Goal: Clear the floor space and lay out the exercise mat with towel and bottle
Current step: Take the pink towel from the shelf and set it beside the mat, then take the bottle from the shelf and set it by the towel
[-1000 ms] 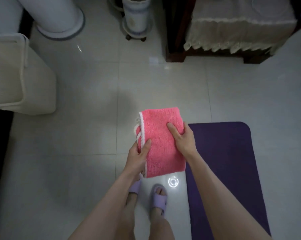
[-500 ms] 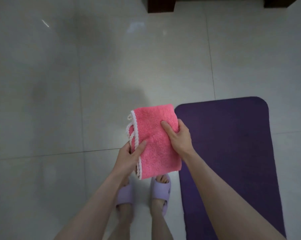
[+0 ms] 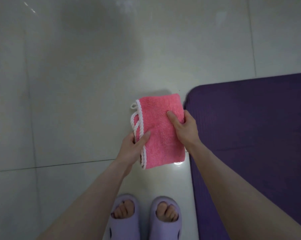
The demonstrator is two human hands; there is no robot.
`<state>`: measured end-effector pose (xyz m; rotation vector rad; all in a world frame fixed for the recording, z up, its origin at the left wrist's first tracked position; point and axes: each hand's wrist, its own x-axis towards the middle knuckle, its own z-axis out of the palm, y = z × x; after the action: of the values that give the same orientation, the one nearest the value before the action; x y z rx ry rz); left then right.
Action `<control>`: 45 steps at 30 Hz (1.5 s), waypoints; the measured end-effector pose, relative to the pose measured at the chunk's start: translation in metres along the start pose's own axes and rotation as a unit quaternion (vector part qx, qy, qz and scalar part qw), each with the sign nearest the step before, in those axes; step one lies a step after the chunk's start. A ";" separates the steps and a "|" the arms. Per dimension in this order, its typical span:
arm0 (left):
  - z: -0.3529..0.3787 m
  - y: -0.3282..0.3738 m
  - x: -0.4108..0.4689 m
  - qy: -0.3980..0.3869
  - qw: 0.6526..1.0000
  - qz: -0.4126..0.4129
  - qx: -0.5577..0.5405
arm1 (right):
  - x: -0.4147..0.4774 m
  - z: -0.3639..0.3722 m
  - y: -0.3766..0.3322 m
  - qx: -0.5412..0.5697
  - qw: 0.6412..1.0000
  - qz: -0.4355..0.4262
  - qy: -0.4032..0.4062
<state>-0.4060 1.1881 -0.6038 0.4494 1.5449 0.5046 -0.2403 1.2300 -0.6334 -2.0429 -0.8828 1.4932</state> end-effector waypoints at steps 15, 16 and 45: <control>-0.011 0.017 -0.041 0.091 0.995 -0.038 0.022 | -0.048 -0.005 -0.029 -0.082 0.996 0.018 -0.019; -0.014 0.025 -0.055 0.090 0.994 -0.046 0.034 | -0.060 -0.009 -0.040 -0.083 0.996 0.023 -0.022; -0.261 0.114 -0.537 0.270 0.940 0.099 -0.186 | -0.509 0.096 -0.343 -0.180 0.941 -0.177 -0.226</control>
<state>-0.6505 0.9649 -0.0939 0.1751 1.8770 1.1255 -0.5148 1.0969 -0.0918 -1.6502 -1.7173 1.7074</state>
